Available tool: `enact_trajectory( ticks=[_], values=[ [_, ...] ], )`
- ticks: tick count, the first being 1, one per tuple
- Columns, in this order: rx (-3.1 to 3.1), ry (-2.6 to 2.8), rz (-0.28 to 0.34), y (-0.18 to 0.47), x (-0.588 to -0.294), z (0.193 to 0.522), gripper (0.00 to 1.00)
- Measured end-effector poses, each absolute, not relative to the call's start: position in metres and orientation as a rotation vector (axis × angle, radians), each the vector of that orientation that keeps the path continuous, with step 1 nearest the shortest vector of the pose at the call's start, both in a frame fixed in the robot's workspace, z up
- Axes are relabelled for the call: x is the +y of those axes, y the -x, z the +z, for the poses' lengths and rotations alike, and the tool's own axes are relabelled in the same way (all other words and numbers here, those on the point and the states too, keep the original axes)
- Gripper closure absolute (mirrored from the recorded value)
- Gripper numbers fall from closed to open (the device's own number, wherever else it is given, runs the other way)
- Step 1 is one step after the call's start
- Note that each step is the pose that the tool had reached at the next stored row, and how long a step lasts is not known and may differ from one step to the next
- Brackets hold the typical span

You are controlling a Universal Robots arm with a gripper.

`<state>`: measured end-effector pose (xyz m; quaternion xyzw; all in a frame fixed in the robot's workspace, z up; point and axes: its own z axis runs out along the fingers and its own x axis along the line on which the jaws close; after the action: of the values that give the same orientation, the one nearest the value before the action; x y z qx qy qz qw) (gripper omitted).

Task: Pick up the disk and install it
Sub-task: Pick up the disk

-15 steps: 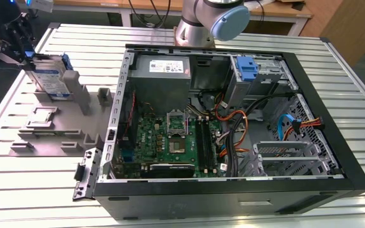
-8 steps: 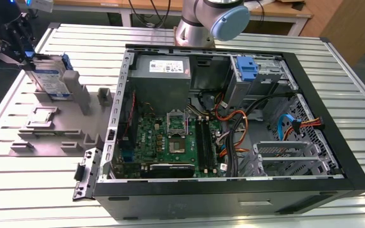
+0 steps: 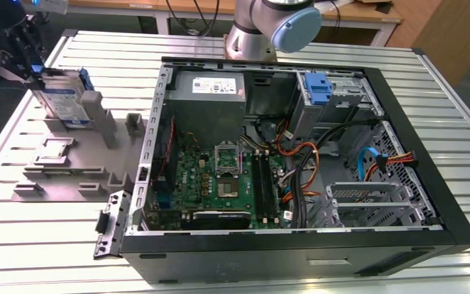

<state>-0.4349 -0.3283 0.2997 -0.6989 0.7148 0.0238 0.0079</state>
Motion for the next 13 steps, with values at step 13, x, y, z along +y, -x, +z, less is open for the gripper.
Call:
enact_trajectory(
  ticks=[13],
  values=[
    [2.235, 2.185, 0.073, 0.4349, -0.3282, 0.3083, 0.64]
  ],
)
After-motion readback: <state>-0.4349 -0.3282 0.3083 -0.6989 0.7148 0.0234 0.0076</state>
